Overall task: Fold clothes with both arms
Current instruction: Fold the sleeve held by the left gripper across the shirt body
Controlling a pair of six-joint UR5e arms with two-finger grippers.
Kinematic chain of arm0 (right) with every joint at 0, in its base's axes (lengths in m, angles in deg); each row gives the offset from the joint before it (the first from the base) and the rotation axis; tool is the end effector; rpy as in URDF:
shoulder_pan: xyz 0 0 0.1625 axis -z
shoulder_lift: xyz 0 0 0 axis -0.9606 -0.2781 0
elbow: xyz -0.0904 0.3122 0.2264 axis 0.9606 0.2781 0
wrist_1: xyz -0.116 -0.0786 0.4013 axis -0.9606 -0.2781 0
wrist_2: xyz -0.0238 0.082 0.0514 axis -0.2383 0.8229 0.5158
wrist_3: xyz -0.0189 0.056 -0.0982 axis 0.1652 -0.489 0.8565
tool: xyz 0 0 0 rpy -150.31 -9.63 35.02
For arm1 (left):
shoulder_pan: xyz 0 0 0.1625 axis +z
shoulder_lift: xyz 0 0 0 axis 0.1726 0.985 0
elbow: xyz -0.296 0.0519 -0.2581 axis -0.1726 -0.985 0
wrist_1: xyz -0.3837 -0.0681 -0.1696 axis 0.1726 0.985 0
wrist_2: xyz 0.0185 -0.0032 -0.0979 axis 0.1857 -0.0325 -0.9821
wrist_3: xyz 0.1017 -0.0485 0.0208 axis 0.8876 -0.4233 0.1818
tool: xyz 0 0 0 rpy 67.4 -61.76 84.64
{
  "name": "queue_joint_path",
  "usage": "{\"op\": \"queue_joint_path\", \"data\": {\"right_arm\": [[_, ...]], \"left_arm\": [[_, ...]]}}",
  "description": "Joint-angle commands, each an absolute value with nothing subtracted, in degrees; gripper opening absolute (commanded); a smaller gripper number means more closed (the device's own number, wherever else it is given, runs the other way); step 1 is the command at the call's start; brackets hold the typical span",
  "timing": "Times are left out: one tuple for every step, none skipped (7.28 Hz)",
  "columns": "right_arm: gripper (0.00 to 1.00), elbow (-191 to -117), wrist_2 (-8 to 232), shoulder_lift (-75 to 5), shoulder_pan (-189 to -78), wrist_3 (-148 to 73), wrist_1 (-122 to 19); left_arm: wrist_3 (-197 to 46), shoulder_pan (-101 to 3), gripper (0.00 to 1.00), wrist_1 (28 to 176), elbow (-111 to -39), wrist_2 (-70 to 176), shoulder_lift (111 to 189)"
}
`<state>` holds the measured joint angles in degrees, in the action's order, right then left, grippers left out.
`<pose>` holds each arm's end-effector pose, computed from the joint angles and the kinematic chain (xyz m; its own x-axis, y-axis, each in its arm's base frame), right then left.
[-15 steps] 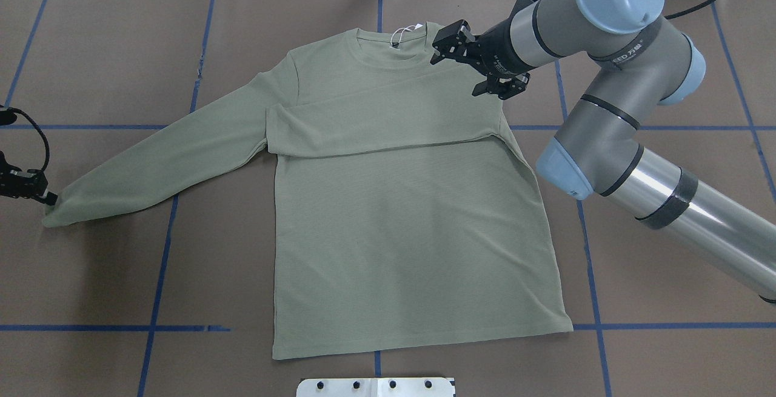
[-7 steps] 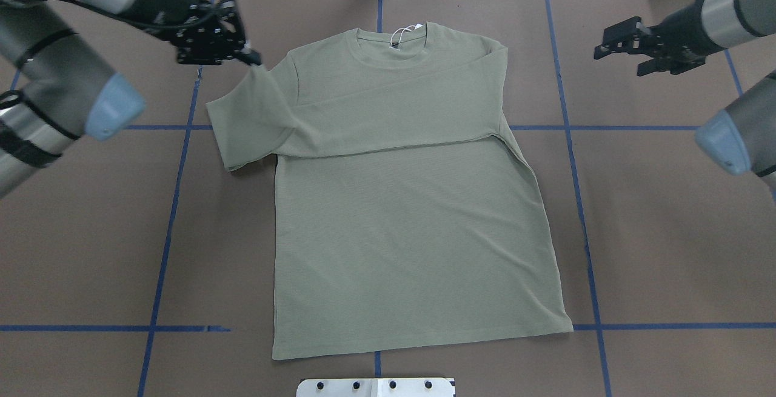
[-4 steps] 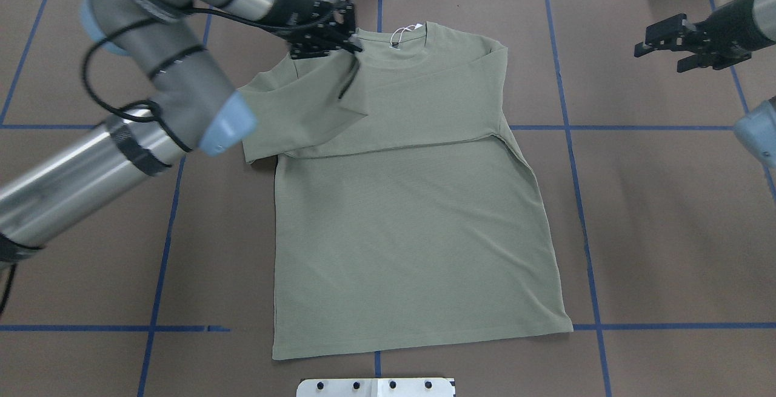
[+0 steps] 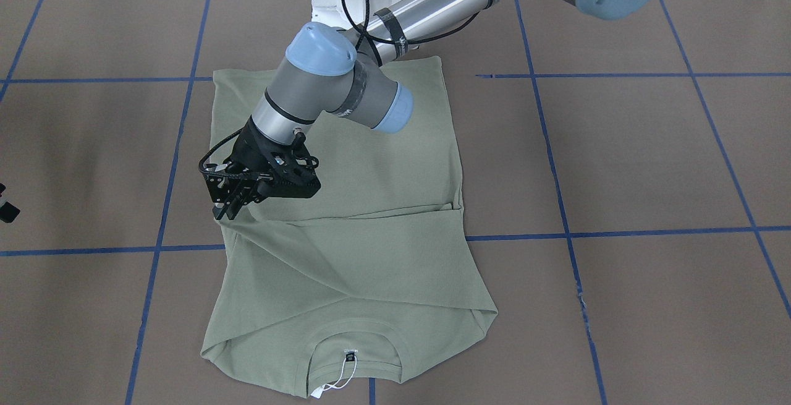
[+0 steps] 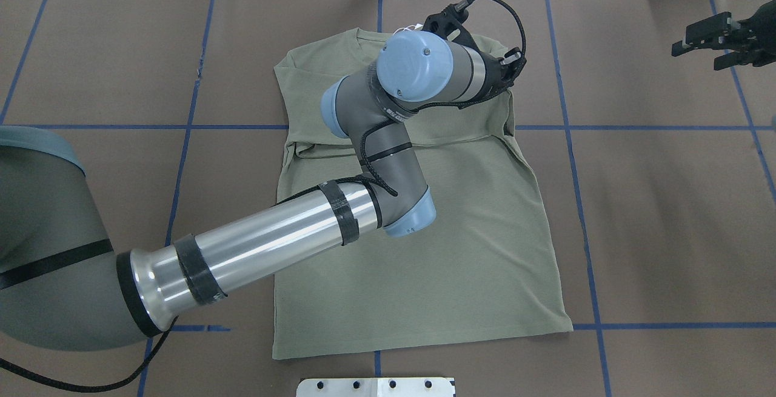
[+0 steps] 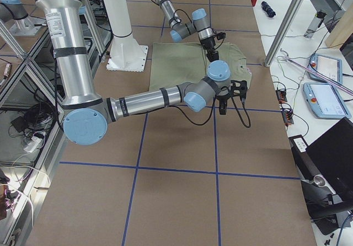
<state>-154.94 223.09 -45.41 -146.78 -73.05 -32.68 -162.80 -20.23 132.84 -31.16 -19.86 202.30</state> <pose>-0.1217 -0.5775 0.4452 0.4913 0.1006 0.8652 -0.2962 0.9534 0.0573 0.6743 -0.5355 0.0037 -0.0232 -0.2277 -0.9735 0.4371 0.8734 -0.2147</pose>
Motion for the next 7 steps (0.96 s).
{"op": "queue_joint_path", "data": {"right_arm": [[1.00, -154.98, 222.91, -45.48, -146.63, -73.71, -32.58], [1.00, -155.42, 222.82, -45.56, -144.97, -74.15, -32.49], [1.00, -156.38, 222.56, -45.56, -141.74, -78.59, -32.32], [1.00, -159.26, 218.90, -45.48, -135.18, -89.25, -30.32], [1.00, -164.25, 207.82, -45.56, -124.41, -102.85, -28.56], [1.00, -169.87, 196.31, -46.17, -113.95, -111.51, -29.67], [0.99, -176.54, 189.14, -49.14, -105.14, -115.34, -36.12]], "left_arm": [[-164.51, -20.29, 0.92, 133.14, -32.43, -19.33, 202.38], [-165.65, -21.25, 0.92, 131.92, -38.80, -20.38, 200.11], [-165.49, -21.87, 0.90, 129.91, -50.26, -23.87, 191.13], [-165.05, -23.36, 0.88, 127.02, -60.82, -28.34, 182.77], [-163.48, -24.68, 0.84, 124.21, -70.32, -30.13, 175.73], [-159.20, -25.39, 0.83, 121.83, -78.42, -32.50, 168.87], [-157.42, -26.26, 0.82, 121.37, -83.81, -33.48, 163.58]]}}
